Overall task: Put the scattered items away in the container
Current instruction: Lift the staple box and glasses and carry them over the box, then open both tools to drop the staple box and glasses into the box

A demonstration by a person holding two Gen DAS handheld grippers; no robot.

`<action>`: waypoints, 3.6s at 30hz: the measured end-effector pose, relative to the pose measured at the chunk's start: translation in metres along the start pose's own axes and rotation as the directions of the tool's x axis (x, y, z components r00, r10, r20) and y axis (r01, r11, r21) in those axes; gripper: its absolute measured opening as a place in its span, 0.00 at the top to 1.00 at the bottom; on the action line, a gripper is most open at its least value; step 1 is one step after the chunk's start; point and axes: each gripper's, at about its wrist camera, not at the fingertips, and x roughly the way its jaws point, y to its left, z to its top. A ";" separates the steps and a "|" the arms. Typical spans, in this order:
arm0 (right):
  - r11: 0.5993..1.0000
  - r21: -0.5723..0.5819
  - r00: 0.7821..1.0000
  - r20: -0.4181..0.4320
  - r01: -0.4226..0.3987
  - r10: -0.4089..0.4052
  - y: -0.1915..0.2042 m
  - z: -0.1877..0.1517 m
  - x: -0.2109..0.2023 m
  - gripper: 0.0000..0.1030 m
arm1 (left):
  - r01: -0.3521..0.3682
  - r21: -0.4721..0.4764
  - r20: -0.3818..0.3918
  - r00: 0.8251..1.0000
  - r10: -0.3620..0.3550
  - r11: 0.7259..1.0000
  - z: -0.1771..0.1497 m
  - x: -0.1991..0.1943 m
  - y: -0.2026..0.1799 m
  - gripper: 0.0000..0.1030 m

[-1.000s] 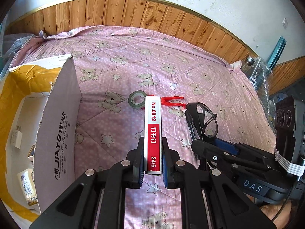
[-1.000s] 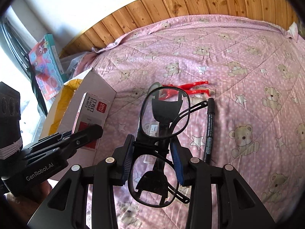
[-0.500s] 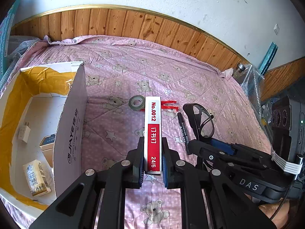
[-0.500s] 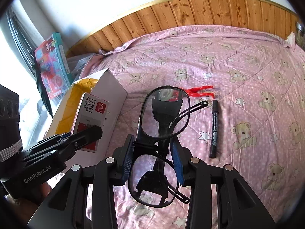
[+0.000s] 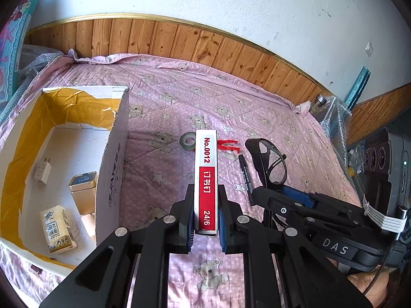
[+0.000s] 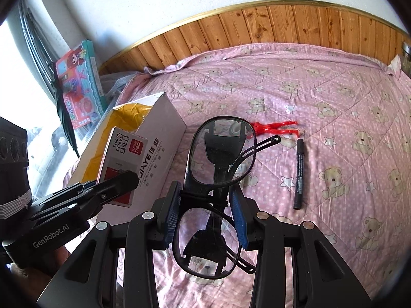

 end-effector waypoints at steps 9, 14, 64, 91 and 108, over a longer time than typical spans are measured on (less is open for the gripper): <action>1.000 -0.030 1.000 0.012 -0.002 0.002 0.021 0.001 -0.007 0.61 | 0.014 -0.018 0.033 0.999 -0.013 1.000 -0.002 -0.018 0.010 0.85; 0.999 -0.047 1.000 0.016 0.001 0.000 0.032 0.001 -0.010 0.61 | 0.022 -0.029 0.047 0.999 -0.020 0.999 -0.003 -0.026 0.016 0.85; 0.968 -0.245 0.999 0.003 -0.047 0.049 0.157 0.036 0.020 0.61 | 0.039 -0.201 0.157 0.988 -0.007 0.979 0.000 -0.082 0.122 0.85; 0.928 -0.348 0.991 -0.078 -0.131 0.110 0.213 0.052 0.077 0.61 | -0.053 -0.321 0.129 0.987 0.099 0.946 -0.004 -0.081 0.191 0.85; 0.943 -0.300 0.975 -0.207 -0.145 0.084 0.206 0.081 0.167 0.61 | -0.115 -0.327 0.030 0.991 0.132 0.938 0.027 -0.042 0.221 0.85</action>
